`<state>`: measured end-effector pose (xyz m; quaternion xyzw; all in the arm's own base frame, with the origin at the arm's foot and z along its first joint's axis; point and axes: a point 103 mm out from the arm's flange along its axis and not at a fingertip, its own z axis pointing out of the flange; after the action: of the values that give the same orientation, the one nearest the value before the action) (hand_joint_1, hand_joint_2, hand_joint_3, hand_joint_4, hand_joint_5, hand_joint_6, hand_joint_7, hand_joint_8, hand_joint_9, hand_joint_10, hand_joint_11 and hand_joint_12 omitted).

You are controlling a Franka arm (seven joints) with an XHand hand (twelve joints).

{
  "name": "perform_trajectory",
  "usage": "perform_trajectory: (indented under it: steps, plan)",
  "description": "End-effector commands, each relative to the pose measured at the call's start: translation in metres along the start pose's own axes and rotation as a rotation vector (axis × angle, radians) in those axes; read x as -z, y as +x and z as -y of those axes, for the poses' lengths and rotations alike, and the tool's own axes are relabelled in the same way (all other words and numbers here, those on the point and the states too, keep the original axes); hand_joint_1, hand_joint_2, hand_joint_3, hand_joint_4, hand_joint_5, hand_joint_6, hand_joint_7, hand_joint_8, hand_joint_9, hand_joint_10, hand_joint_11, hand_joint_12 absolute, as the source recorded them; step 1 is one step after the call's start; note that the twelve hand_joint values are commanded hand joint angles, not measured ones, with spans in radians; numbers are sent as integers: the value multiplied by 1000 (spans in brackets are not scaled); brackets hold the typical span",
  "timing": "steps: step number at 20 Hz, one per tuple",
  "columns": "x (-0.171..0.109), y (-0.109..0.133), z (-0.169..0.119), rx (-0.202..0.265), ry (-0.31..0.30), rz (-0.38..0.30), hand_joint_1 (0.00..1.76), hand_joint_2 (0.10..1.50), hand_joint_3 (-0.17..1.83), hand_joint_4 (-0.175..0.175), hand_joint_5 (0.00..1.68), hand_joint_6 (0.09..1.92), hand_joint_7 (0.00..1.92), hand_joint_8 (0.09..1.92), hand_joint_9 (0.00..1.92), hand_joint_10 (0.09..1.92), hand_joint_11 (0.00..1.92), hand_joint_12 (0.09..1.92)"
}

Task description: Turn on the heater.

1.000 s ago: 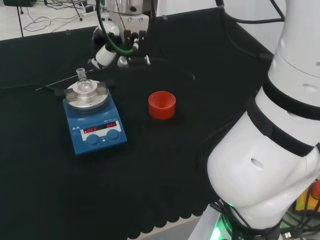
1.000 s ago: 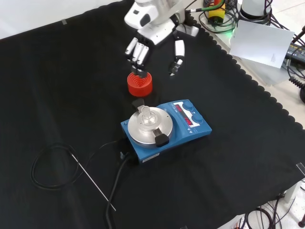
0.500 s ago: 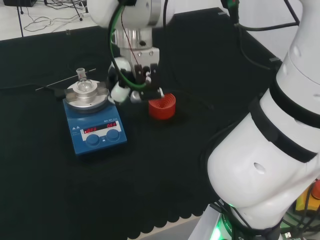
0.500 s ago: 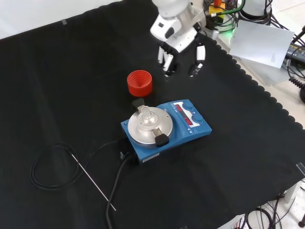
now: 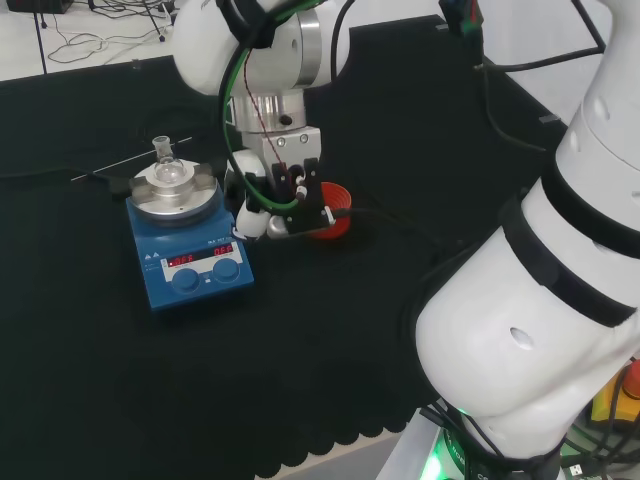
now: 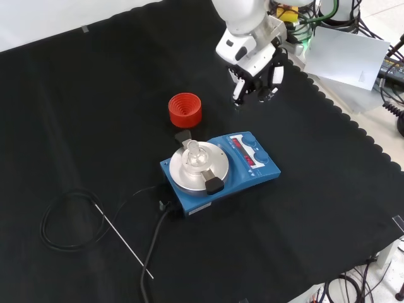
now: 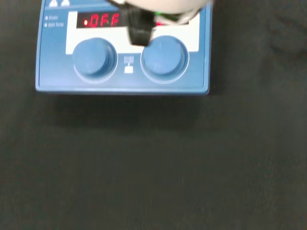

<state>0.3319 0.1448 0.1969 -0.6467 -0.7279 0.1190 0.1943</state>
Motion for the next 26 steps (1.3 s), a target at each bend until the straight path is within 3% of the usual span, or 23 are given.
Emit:
perform_trajectory:
  steps: [1,7,16,26]
  plan:
    - [-22,20,4,32,90,39,1285,778,769,-117,522,781,1537,1613,1638,1555,1343,1113]
    - [-32,38,3,52,135,43,1386,747,889,-88,348,800,1555,1730,1645,1658,1267,1267]
    - [-37,56,-6,66,241,66,1412,714,970,-70,269,733,1563,1738,1653,1664,1247,1315]
    - [-39,52,-16,58,279,83,1415,708,989,-63,264,700,1563,1734,1655,1662,1245,1323]
